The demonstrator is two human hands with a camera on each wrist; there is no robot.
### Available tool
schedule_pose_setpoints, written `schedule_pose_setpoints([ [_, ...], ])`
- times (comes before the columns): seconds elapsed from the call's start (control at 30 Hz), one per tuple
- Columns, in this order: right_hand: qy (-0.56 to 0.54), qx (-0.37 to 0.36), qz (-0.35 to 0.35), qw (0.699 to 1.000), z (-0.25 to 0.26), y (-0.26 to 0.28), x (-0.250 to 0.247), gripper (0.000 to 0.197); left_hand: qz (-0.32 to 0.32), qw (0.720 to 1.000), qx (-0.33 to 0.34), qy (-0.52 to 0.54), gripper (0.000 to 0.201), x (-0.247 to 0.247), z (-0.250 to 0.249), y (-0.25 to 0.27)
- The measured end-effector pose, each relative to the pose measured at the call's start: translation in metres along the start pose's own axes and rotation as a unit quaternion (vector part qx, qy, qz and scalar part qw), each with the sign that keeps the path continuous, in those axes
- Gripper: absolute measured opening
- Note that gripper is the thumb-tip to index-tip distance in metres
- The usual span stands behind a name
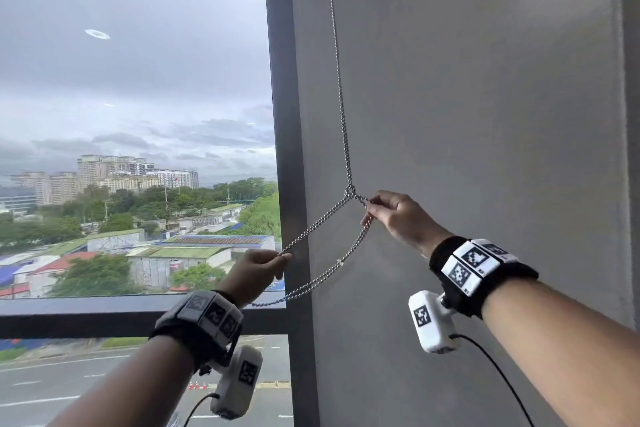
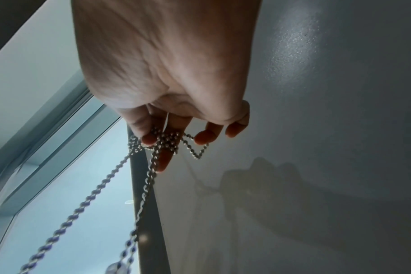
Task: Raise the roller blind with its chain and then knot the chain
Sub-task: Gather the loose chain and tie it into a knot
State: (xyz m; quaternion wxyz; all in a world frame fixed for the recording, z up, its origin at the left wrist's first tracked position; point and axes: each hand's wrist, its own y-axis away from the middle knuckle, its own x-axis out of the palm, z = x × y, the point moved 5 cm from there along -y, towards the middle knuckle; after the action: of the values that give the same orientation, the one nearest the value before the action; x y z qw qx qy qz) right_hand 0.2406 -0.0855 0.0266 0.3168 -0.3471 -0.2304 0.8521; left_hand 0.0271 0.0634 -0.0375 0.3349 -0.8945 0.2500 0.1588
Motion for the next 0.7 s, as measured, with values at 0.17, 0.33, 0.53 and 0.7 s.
schedule_pose_setpoints([
  [0.17,-0.039,-0.043,-0.042,0.997,0.007,-0.006,-0.005,0.024,0.104,0.992,-0.054,0.037,0.036,0.034,0.015,0.011],
  [0.33,-0.038,-0.047,-0.03,0.998,0.009,-0.009,-0.017,0.024,0.165,0.974,-0.149,-0.051,0.041,0.048,0.053,0.019],
  [0.53,-0.046,-0.043,0.016,0.998,0.011,-0.009,-0.004,0.021,0.16,0.957,-0.153,0.186,0.021,0.059,0.029,0.014],
  [0.7,-0.041,-0.057,0.05,0.996,0.009,-0.007,0.013,0.024,0.211,0.89,-0.134,0.382,0.027,0.076,-0.034,0.012],
])
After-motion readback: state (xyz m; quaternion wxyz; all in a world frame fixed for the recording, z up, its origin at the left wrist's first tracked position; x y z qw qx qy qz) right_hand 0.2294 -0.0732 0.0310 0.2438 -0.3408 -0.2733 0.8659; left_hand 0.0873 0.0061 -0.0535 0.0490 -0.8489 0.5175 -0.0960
